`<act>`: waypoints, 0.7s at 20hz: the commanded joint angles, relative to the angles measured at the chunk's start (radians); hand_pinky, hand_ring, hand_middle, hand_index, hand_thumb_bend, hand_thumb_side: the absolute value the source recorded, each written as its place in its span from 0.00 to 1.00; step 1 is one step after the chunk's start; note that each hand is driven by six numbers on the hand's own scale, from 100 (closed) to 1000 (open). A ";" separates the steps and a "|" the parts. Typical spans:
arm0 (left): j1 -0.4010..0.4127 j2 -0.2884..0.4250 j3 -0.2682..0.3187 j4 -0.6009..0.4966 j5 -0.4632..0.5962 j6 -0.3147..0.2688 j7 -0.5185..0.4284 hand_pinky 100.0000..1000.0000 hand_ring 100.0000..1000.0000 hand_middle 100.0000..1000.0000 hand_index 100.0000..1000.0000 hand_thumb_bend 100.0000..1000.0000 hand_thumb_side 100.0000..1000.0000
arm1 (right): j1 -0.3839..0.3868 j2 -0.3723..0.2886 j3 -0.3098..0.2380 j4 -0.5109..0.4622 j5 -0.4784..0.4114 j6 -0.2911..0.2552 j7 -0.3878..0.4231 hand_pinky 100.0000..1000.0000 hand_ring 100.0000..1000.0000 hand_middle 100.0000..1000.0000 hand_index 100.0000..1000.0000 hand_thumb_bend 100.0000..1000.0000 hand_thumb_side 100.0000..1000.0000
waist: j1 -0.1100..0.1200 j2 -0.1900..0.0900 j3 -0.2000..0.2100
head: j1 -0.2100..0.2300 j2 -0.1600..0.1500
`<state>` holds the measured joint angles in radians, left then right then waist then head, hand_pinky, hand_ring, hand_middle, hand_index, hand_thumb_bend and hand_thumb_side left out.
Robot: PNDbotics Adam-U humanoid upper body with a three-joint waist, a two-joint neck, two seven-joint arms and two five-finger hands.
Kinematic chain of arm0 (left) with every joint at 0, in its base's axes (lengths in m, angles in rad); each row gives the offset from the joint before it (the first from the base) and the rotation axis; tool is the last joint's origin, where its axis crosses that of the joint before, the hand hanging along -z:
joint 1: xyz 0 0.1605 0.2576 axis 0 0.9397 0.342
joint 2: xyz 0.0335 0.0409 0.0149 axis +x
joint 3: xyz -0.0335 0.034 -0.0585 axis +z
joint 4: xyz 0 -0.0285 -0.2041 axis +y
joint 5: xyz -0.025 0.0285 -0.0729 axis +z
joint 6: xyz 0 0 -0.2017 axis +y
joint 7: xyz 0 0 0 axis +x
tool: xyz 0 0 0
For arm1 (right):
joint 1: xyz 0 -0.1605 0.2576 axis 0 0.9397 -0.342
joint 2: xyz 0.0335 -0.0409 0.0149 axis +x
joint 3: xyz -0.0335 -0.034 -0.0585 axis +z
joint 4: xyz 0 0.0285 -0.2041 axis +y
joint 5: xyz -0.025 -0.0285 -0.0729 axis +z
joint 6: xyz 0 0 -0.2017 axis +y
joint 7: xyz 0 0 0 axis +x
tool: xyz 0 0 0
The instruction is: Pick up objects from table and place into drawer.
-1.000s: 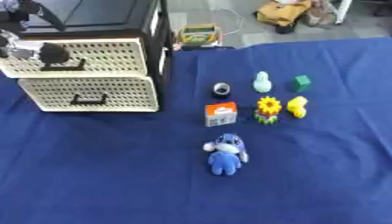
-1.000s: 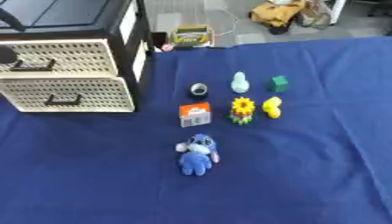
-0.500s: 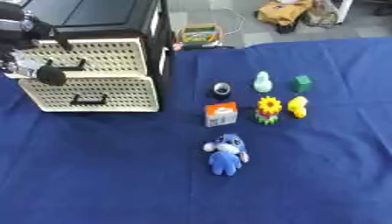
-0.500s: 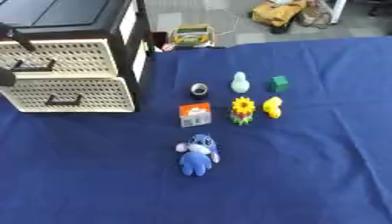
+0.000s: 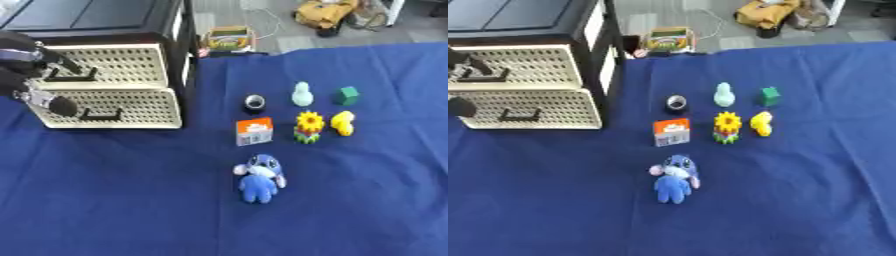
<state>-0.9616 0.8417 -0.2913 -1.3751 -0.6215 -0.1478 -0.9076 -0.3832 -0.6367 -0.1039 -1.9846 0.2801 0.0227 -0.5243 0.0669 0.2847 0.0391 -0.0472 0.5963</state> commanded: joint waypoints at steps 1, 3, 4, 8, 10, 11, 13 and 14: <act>-0.028 0.017 0.027 0.031 -0.032 0.001 0.001 0.00 0.00 0.00 0.94 1.00 1.00 | -0.013 -0.031 -0.004 -0.015 0.009 0.002 -0.002 0.59 0.58 0.54 0.80 0.09 0.94 | -0.004 -0.015 0.000 | 0.006 -0.013; -0.035 0.013 0.039 0.056 -0.040 0.008 0.001 0.00 0.00 0.00 0.93 1.00 1.00 | -0.013 -0.031 -0.004 -0.015 0.010 0.002 -0.002 0.59 0.58 0.54 0.79 0.09 0.94 | -0.005 -0.013 0.000 | 0.010 -0.016; -0.040 0.010 0.046 0.070 -0.044 0.012 0.001 0.00 0.00 0.00 0.93 1.00 1.00 | -0.014 -0.031 -0.004 -0.015 0.010 0.002 -0.002 0.59 0.58 0.54 0.79 0.09 0.94 | -0.006 -0.013 0.000 | 0.012 -0.017; -0.066 -0.003 0.072 0.120 -0.059 0.023 0.001 0.00 0.00 0.00 0.91 1.00 1.00 | -0.013 -0.030 -0.004 -0.015 0.012 0.002 -0.002 0.59 0.58 0.54 0.79 0.09 0.94 | -0.009 -0.008 0.001 | 0.015 -0.022; -0.078 -0.010 0.079 0.134 -0.059 0.025 0.001 0.00 0.00 0.00 0.91 1.00 1.00 | -0.013 -0.030 -0.004 -0.015 0.013 0.002 -0.002 0.59 0.58 0.53 0.79 0.09 0.94 | -0.010 -0.007 0.002 | 0.016 -0.025; -0.083 -0.013 0.081 0.139 -0.057 0.027 0.001 0.00 0.00 0.00 0.92 1.00 1.00 | -0.013 -0.030 -0.004 -0.015 0.013 0.002 -0.002 0.59 0.58 0.53 0.79 0.10 0.94 | -0.010 -0.006 0.002 | 0.016 -0.026; -0.090 -0.018 0.082 0.148 -0.055 0.030 0.001 0.00 0.00 0.00 0.92 1.00 1.00 | -0.013 -0.029 -0.004 -0.015 0.014 0.002 -0.002 0.59 0.58 0.53 0.79 0.10 0.94 | -0.010 -0.004 0.003 | 0.018 -0.026; -0.093 -0.020 0.082 0.153 -0.054 0.032 0.001 0.00 0.00 0.00 0.93 1.00 1.00 | -0.014 -0.029 -0.004 -0.015 0.014 0.002 -0.002 0.59 0.58 0.53 0.79 0.10 0.94 | -0.010 -0.003 0.003 | 0.018 -0.027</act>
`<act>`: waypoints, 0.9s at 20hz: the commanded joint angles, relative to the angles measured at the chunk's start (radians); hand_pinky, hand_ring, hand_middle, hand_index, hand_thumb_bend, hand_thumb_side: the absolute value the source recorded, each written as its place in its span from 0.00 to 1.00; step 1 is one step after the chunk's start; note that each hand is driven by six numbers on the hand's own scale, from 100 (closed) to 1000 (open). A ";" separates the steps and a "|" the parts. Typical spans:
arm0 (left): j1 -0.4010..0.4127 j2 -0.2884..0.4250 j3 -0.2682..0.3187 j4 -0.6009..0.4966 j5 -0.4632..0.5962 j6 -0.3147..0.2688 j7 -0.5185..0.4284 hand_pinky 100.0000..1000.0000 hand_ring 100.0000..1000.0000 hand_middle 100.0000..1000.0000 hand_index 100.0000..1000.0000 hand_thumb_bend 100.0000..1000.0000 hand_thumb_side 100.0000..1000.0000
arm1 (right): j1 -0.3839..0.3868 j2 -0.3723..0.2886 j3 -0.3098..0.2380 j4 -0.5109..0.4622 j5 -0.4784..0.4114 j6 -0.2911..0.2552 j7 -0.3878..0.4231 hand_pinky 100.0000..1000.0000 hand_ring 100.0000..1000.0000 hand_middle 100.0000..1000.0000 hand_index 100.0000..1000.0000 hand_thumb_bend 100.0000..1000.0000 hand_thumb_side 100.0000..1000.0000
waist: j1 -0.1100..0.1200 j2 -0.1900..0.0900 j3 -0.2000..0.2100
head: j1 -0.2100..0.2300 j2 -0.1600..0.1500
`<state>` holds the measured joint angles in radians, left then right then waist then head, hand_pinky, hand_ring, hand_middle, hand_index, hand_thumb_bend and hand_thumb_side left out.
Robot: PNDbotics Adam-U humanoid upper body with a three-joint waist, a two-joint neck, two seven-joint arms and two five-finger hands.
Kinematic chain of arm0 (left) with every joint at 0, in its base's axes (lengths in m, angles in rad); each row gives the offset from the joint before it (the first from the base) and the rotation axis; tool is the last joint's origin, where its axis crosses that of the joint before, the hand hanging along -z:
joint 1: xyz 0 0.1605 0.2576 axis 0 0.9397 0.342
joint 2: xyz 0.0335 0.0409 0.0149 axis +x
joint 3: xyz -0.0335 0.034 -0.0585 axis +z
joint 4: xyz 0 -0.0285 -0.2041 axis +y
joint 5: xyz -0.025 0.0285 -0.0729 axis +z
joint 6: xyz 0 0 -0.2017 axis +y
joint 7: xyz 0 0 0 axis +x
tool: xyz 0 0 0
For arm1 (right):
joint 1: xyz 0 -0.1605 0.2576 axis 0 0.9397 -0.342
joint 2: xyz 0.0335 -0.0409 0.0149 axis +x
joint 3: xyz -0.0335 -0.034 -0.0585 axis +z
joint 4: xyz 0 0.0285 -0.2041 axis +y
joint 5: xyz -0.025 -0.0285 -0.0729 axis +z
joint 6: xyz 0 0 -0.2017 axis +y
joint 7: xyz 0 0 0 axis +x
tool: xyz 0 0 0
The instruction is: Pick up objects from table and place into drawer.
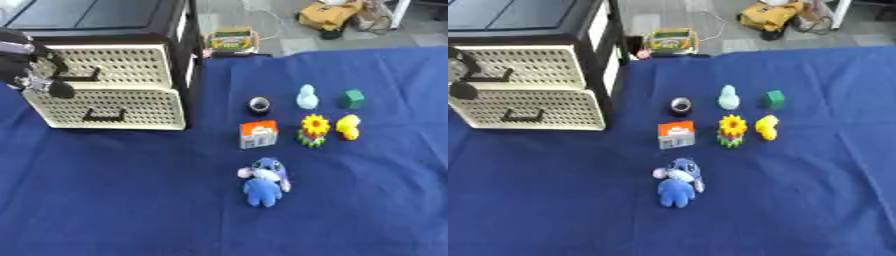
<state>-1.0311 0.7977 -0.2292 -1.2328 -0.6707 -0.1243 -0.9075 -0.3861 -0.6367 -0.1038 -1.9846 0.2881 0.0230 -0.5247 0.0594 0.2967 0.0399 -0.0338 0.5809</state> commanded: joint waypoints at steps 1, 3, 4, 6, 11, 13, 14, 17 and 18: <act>-0.025 0.022 0.019 0.015 -0.003 0.010 0.000 0.00 0.00 0.00 0.95 1.00 1.00 | -0.011 -0.029 -0.004 -0.015 0.006 0.002 -0.002 0.59 0.58 0.53 0.79 0.10 0.94 | -0.003 -0.014 0.002 | 0.005 -0.012; -0.030 0.019 0.022 0.023 -0.001 0.014 0.000 0.00 0.00 0.00 0.96 1.00 1.00 | -0.010 -0.029 -0.004 -0.015 0.007 0.003 -0.002 0.59 0.58 0.53 0.79 0.10 0.94 | -0.003 -0.013 0.002 | 0.005 -0.014; -0.033 0.017 0.024 0.028 0.000 0.016 0.000 0.00 0.00 0.00 0.96 1.00 1.00 | -0.010 -0.029 -0.004 -0.015 0.007 0.003 -0.002 0.59 0.58 0.53 0.79 0.10 0.94 | -0.002 -0.013 0.001 | 0.005 -0.015; -0.036 0.013 0.025 0.042 -0.002 0.021 0.000 0.00 0.00 0.00 0.96 1.00 1.00 | -0.010 -0.028 -0.003 -0.015 0.007 0.003 -0.002 0.59 0.58 0.53 0.79 0.10 0.94 | -0.001 -0.012 0.001 | 0.005 -0.016; -0.038 0.006 0.021 0.070 -0.021 0.019 0.000 0.00 0.00 0.00 0.96 1.00 1.00 | -0.010 -0.027 -0.005 -0.015 0.008 0.005 -0.004 0.59 0.58 0.53 0.79 0.10 0.94 | -0.001 -0.009 -0.001 | 0.006 -0.017; -0.037 0.004 0.016 0.072 -0.022 0.012 0.000 0.00 0.00 0.00 0.95 1.00 1.00 | -0.010 -0.026 -0.005 -0.015 0.008 0.006 -0.006 0.59 0.58 0.53 0.79 0.10 0.94 | -0.001 -0.008 -0.001 | 0.006 -0.015; -0.037 0.003 0.013 0.072 -0.022 0.008 0.000 0.00 0.00 0.00 0.95 1.00 1.00 | -0.010 -0.026 -0.005 -0.015 0.007 0.007 -0.007 0.59 0.58 0.53 0.79 0.10 0.94 | -0.001 -0.008 -0.001 | 0.006 -0.015; -0.039 0.003 0.010 0.069 -0.020 -0.002 0.000 0.00 0.00 0.00 0.94 1.00 1.00 | -0.010 -0.024 -0.006 -0.015 0.007 0.009 -0.007 0.59 0.58 0.53 0.79 0.10 0.94 | 0.000 -0.007 0.000 | 0.006 -0.014; -0.040 0.002 0.011 0.067 -0.018 -0.005 0.000 0.00 0.00 0.00 0.94 1.00 1.00 | -0.009 -0.024 -0.006 -0.015 0.007 0.010 -0.007 0.59 0.58 0.53 0.79 0.10 0.94 | 0.000 -0.007 0.001 | 0.006 -0.013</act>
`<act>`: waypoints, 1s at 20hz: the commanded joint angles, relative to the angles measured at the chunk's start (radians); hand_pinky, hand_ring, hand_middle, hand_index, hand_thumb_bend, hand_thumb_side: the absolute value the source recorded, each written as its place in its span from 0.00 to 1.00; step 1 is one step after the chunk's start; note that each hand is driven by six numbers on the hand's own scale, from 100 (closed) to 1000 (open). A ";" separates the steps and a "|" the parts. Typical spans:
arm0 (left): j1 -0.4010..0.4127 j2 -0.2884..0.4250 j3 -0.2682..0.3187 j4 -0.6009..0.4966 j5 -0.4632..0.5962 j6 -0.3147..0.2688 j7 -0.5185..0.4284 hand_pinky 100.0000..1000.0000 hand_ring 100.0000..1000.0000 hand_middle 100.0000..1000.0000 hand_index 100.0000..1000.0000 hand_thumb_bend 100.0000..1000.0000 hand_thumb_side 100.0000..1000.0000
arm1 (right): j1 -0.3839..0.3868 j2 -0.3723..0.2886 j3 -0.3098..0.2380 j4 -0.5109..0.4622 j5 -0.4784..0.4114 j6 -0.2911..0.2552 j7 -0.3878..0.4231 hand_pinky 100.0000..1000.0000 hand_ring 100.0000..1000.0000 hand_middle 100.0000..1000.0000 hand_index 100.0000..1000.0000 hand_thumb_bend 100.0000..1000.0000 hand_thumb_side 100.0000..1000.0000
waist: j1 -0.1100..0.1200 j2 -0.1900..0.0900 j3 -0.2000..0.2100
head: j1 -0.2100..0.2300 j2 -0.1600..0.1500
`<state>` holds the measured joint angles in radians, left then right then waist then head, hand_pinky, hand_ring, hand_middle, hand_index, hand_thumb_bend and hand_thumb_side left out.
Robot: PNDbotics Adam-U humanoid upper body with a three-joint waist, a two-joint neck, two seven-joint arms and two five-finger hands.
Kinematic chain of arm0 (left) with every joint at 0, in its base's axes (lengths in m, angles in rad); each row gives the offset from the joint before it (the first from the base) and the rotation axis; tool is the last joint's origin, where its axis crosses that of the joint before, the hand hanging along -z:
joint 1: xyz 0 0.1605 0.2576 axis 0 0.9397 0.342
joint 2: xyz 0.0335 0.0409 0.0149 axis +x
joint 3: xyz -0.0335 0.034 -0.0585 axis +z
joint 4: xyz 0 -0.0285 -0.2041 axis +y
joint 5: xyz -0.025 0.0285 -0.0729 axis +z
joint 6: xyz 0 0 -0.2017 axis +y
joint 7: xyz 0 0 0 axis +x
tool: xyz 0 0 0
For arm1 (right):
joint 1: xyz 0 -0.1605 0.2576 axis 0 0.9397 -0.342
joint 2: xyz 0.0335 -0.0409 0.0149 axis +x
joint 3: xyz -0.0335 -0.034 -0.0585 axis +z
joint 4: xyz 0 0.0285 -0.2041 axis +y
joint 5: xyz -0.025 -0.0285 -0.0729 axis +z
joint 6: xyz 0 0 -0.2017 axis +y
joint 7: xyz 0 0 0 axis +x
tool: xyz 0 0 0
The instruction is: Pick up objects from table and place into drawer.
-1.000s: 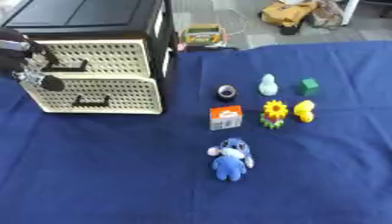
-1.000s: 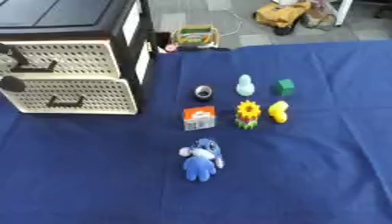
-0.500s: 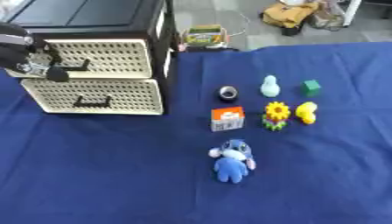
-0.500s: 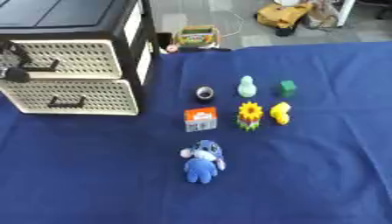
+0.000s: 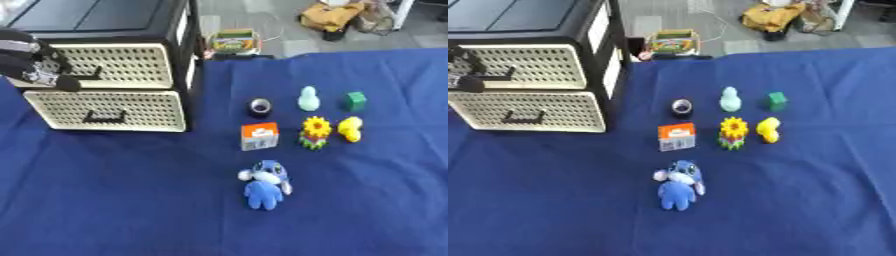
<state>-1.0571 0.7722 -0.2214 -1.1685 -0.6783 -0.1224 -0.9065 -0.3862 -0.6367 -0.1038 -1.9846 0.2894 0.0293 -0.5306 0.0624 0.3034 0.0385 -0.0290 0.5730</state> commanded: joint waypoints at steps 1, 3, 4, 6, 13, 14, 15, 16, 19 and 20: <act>-0.016 0.027 0.003 -0.001 -0.007 -0.010 -0.001 0.00 0.00 0.00 0.94 1.00 1.00 | -0.009 -0.023 -0.006 -0.015 0.005 0.005 -0.001 0.59 0.58 0.53 0.79 0.11 0.94 | -0.003 -0.014 0.002 | 0.001 -0.005; -0.020 0.025 -0.002 -0.010 0.001 -0.020 -0.001 0.00 0.00 0.00 0.94 1.00 1.00 | -0.009 -0.023 -0.006 -0.015 0.005 0.005 -0.001 0.59 0.58 0.53 0.79 0.10 0.94 | -0.003 -0.014 0.003 | 0.002 -0.005; -0.021 0.024 -0.004 -0.014 0.006 -0.025 -0.001 0.00 0.00 0.00 0.94 1.00 1.00 | -0.009 -0.022 -0.006 -0.015 0.005 0.005 -0.001 0.59 0.58 0.53 0.79 0.11 0.94 | -0.003 -0.015 0.004 | 0.003 -0.005; -0.022 0.024 -0.008 -0.020 0.016 -0.034 -0.001 0.00 0.00 0.00 0.94 1.00 1.00 | -0.008 -0.021 -0.006 -0.015 0.005 0.005 0.000 0.59 0.58 0.53 0.79 0.11 0.94 | -0.003 -0.015 0.004 | 0.003 -0.005; -0.022 0.021 -0.023 -0.029 0.017 -0.040 -0.001 0.00 0.00 0.00 0.94 1.00 1.00 | -0.009 -0.019 -0.006 -0.015 0.003 0.005 0.003 0.59 0.58 0.53 0.79 0.11 0.94 | -0.001 -0.016 0.006 | 0.006 -0.007; -0.021 0.019 -0.025 -0.023 0.010 -0.040 -0.001 0.00 0.00 0.00 0.94 1.00 1.00 | -0.009 -0.019 -0.006 -0.015 0.003 0.004 0.003 0.59 0.58 0.53 0.79 0.11 0.94 | -0.001 -0.015 0.004 | 0.006 -0.009; -0.019 0.018 -0.028 -0.017 0.003 -0.041 -0.001 0.00 0.00 0.00 0.95 1.00 1.00 | -0.009 -0.019 -0.006 -0.015 0.003 0.004 0.003 0.59 0.58 0.53 0.79 0.11 0.94 | -0.001 -0.015 0.003 | 0.007 -0.010; -0.018 0.016 -0.031 -0.011 -0.003 -0.042 -0.001 0.00 0.00 0.00 0.95 1.00 1.00 | -0.009 -0.019 -0.006 -0.015 0.002 0.003 0.003 0.59 0.58 0.53 0.79 0.11 0.94 | -0.001 -0.014 0.001 | 0.007 -0.011; -0.016 0.010 -0.042 0.007 -0.026 -0.049 -0.001 0.00 0.00 0.00 0.95 1.00 1.00 | -0.011 -0.018 -0.007 -0.015 0.001 0.002 0.001 0.59 0.58 0.53 0.79 0.11 0.94 | -0.001 -0.011 -0.002 | 0.009 -0.012; -0.017 0.008 -0.045 0.012 -0.034 -0.052 -0.001 0.00 0.00 0.00 0.95 1.00 1.00 | -0.011 -0.018 -0.007 -0.015 0.001 0.002 0.001 0.59 0.58 0.53 0.79 0.11 0.94 | -0.001 -0.011 -0.002 | 0.009 -0.013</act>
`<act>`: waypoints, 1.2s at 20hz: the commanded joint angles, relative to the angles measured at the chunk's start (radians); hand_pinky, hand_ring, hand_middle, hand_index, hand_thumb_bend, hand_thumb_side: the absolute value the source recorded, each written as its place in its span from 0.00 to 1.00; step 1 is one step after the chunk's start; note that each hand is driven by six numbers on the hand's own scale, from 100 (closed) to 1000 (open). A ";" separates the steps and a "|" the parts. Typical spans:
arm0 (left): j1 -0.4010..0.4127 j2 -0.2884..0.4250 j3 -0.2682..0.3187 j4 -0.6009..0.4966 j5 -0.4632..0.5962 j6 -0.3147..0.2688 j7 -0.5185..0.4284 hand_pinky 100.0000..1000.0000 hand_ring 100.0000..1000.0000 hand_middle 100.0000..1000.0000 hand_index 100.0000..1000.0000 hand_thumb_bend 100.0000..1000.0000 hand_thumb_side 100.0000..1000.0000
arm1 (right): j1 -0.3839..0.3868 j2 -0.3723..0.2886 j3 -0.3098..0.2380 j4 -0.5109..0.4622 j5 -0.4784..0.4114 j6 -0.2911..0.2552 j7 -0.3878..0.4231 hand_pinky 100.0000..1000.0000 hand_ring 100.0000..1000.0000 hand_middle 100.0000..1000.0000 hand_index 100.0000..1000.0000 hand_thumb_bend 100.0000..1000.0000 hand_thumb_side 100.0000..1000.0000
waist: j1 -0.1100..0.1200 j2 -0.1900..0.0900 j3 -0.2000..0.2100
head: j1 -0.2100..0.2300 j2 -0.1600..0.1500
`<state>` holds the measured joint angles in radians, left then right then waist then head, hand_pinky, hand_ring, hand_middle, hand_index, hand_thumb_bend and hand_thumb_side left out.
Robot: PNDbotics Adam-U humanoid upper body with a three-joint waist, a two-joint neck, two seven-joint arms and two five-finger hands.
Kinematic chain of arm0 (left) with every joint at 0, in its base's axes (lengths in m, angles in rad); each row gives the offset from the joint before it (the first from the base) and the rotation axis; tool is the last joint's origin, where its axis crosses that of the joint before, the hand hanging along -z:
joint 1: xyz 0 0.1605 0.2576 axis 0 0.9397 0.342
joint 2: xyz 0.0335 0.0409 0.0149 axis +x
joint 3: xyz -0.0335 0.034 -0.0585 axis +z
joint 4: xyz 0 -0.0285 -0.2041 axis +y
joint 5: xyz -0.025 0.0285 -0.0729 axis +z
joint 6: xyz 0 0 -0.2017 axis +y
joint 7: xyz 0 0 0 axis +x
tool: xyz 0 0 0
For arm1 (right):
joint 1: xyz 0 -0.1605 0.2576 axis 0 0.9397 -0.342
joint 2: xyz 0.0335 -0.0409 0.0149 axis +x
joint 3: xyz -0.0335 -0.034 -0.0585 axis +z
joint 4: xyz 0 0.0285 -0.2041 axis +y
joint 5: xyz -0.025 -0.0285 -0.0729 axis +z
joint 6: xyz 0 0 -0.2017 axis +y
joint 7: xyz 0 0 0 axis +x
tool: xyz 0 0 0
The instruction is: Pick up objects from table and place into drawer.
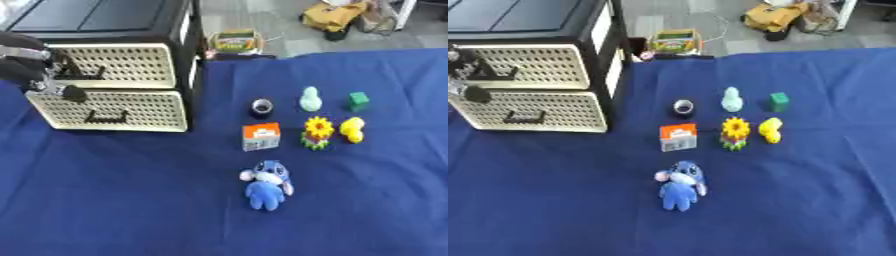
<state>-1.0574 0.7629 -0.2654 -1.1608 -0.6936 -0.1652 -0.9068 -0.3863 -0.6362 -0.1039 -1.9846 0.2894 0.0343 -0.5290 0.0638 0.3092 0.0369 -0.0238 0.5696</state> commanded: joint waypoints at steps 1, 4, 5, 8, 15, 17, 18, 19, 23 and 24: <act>-0.016 0.015 -0.004 0.009 -0.027 -0.012 0.000 0.00 0.00 0.00 0.95 1.00 1.00 | -0.011 -0.018 -0.007 -0.015 0.001 -0.003 -0.001 0.59 0.58 0.53 0.79 0.11 0.94 | -0.003 -0.016 -0.001 | 0.004 -0.009; -0.013 0.012 -0.007 0.023 -0.045 -0.019 0.000 0.00 0.00 0.00 0.94 1.00 1.00 | -0.012 -0.017 -0.007 -0.015 0.001 -0.004 -0.003 0.59 0.58 0.53 0.79 0.10 0.93 | -0.003 -0.015 -0.001 | 0.005 -0.009; -0.012 0.011 -0.008 0.028 -0.050 -0.020 0.000 0.00 0.00 0.00 0.94 1.00 1.00 | -0.012 -0.017 -0.007 -0.015 0.000 -0.005 -0.004 0.59 0.58 0.53 0.79 0.10 0.93 | -0.003 -0.015 0.000 | 0.006 -0.010; -0.008 0.009 -0.009 0.039 -0.064 -0.020 0.000 0.00 0.00 0.00 0.94 1.00 1.00 | -0.012 -0.016 -0.008 -0.015 -0.001 -0.006 -0.005 0.59 0.58 0.53 0.79 0.10 0.93 | -0.004 -0.016 0.000 | 0.006 -0.013; -0.007 0.004 -0.010 0.037 -0.058 -0.027 0.000 0.00 0.00 0.00 0.90 1.00 1.00 | -0.011 -0.015 -0.010 -0.015 -0.001 -0.005 -0.009 0.59 0.58 0.53 0.79 0.10 0.94 | -0.006 -0.017 -0.002 | 0.009 -0.015; -0.008 0.005 -0.008 0.032 -0.051 -0.026 0.000 0.00 0.00 0.00 0.89 1.00 1.00 | -0.011 -0.014 -0.010 -0.015 0.000 -0.004 -0.008 0.59 0.58 0.53 0.79 0.10 0.93 | -0.006 -0.018 -0.001 | 0.009 -0.013; -0.008 0.006 -0.008 0.029 -0.048 -0.025 0.000 0.00 0.00 0.00 0.89 1.00 1.00 | -0.010 -0.015 -0.011 -0.015 0.000 -0.004 -0.009 0.59 0.58 0.53 0.79 0.10 0.93 | -0.006 -0.018 -0.001 | 0.009 -0.012; -0.008 0.008 -0.007 0.025 -0.045 -0.025 0.000 0.00 0.00 0.00 0.89 0.99 1.00 | -0.010 -0.015 -0.011 -0.015 0.000 -0.004 -0.009 0.59 0.58 0.53 0.79 0.10 0.94 | -0.006 -0.019 0.000 | 0.009 -0.011; -0.001 0.018 -0.007 0.008 -0.032 -0.026 0.000 0.00 0.00 0.00 0.87 0.99 1.00 | -0.008 -0.015 -0.013 -0.015 0.000 -0.003 -0.010 0.59 0.58 0.53 0.79 0.10 0.93 | -0.006 -0.023 0.003 | 0.007 -0.004; 0.002 0.022 -0.007 0.001 -0.028 -0.027 0.000 0.00 0.00 0.00 0.87 0.99 1.00 | -0.008 -0.015 -0.013 -0.015 0.000 -0.003 -0.011 0.59 0.58 0.53 0.79 0.10 0.94 | -0.006 -0.024 0.004 | 0.007 -0.002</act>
<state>-1.0509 0.7551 -0.2718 -1.1511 -0.7264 -0.1849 -0.8998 -0.3865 -0.6335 -0.1049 -1.9846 0.2892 0.0307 -0.5344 0.0630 0.3076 0.0391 -0.0186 0.5694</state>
